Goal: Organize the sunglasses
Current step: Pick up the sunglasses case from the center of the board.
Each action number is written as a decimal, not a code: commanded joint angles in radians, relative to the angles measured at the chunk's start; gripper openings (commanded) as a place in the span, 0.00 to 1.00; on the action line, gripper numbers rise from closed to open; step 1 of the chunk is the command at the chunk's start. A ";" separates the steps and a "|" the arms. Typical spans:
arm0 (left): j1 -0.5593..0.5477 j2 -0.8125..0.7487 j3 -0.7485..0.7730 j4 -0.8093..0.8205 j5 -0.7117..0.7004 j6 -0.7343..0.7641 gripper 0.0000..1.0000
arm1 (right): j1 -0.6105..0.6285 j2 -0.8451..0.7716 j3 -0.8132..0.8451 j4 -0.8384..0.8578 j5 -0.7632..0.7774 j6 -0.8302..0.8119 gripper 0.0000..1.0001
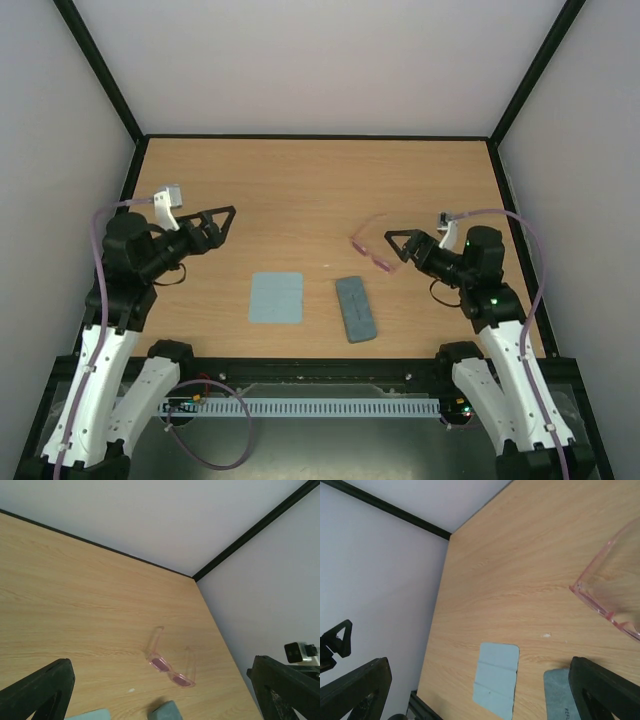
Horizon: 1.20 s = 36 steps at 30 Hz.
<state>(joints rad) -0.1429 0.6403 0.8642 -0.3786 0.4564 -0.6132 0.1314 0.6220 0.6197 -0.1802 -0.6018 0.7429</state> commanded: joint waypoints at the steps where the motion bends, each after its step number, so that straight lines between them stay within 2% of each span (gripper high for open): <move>1: -0.003 0.023 0.005 0.026 0.051 -0.021 0.99 | 0.005 0.051 0.039 -0.044 -0.070 0.002 0.99; 6: -0.003 0.080 0.010 -0.016 0.011 -0.006 1.00 | 0.005 0.133 0.090 -0.013 -0.102 0.038 0.99; 8: -0.003 0.086 -0.001 -0.010 0.000 -0.004 0.99 | 0.007 0.155 0.066 0.123 -0.199 0.107 0.99; 10: -0.003 0.087 -0.008 0.001 -0.008 -0.006 1.00 | 0.013 0.192 0.030 0.290 -0.229 0.238 0.99; 12: -0.003 0.090 -0.017 0.025 0.009 -0.016 0.99 | 0.057 0.266 0.069 0.263 -0.212 0.216 0.99; 15: -0.003 0.118 -0.006 0.026 0.057 -0.022 0.99 | 0.295 0.412 0.309 -0.025 0.014 0.005 0.98; 17: -0.003 0.129 -0.005 0.014 0.080 -0.022 0.99 | 0.431 0.495 0.411 -0.153 0.167 -0.063 0.99; 22: -0.007 0.103 -0.074 0.050 0.171 -0.053 0.99 | 0.767 0.651 0.551 -0.419 0.629 -0.102 0.99; 25: -0.016 0.084 -0.101 0.012 0.152 -0.038 0.99 | 0.928 0.735 0.549 -0.532 0.845 -0.025 0.99; 27: -0.027 0.081 -0.112 -0.008 0.156 -0.023 0.99 | 0.966 0.747 0.496 -0.526 0.868 0.051 0.99; 32: -0.103 0.044 -0.170 0.010 0.146 -0.047 1.00 | 0.967 0.624 0.287 -0.339 0.779 0.146 0.99; 36: -0.245 0.044 -0.195 -0.019 0.047 -0.077 0.99 | 0.967 0.642 0.280 -0.401 0.858 0.137 0.99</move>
<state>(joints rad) -0.2764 0.6922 0.6922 -0.3729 0.5747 -0.6498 1.0977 1.2732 0.8993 -0.5385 0.1543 0.8421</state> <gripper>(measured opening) 0.995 0.986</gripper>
